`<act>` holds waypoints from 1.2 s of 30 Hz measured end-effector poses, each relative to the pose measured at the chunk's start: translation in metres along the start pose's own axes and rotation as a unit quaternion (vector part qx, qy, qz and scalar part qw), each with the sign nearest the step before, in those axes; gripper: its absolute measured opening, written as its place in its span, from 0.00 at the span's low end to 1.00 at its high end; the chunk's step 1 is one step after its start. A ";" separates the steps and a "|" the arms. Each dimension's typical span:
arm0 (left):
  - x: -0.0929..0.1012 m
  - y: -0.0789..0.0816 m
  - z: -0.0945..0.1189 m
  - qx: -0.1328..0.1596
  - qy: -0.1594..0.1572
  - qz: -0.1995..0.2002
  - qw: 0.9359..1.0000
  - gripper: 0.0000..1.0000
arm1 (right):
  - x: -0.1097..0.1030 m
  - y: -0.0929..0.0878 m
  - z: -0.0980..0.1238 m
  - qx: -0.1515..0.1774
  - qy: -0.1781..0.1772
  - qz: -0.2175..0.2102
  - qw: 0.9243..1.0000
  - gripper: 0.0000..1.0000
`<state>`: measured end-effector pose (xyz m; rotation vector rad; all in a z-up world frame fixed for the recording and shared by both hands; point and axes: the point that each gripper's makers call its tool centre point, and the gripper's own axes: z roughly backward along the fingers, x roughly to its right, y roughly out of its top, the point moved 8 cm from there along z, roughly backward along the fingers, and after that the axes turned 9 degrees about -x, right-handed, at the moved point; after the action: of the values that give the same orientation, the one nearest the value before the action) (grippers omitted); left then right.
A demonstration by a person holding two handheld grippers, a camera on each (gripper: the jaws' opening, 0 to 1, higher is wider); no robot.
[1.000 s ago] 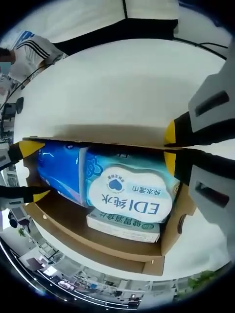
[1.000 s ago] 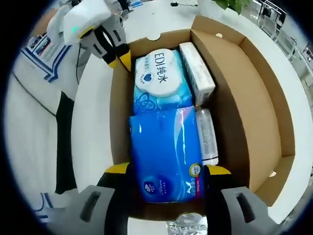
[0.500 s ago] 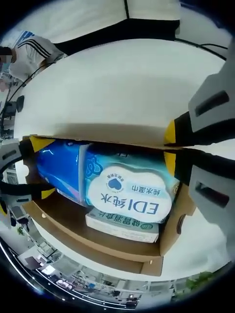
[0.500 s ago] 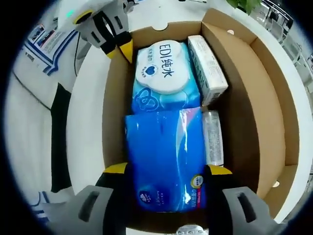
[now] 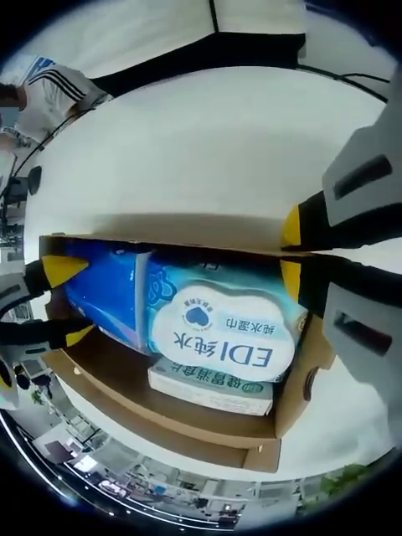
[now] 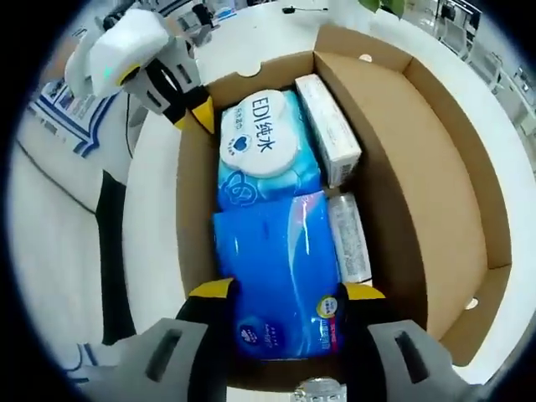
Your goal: Operate the shoe box by opening the lid, removing the specified soft item, and placing it in the target area until the item is outside and the box remains undamaged.
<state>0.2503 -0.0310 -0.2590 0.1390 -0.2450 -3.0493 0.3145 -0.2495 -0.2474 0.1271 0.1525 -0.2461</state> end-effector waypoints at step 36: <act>0.000 0.003 -0.008 -0.011 -0.009 0.018 1.000 0.01 | 0.002 0.011 -0.039 -0.070 0.002 0.055 0.996 0.62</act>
<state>0.2515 -0.0353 -0.2661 0.1052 -0.2118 -3.0184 0.3144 -0.2334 -0.2848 -0.0034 0.1667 -0.1245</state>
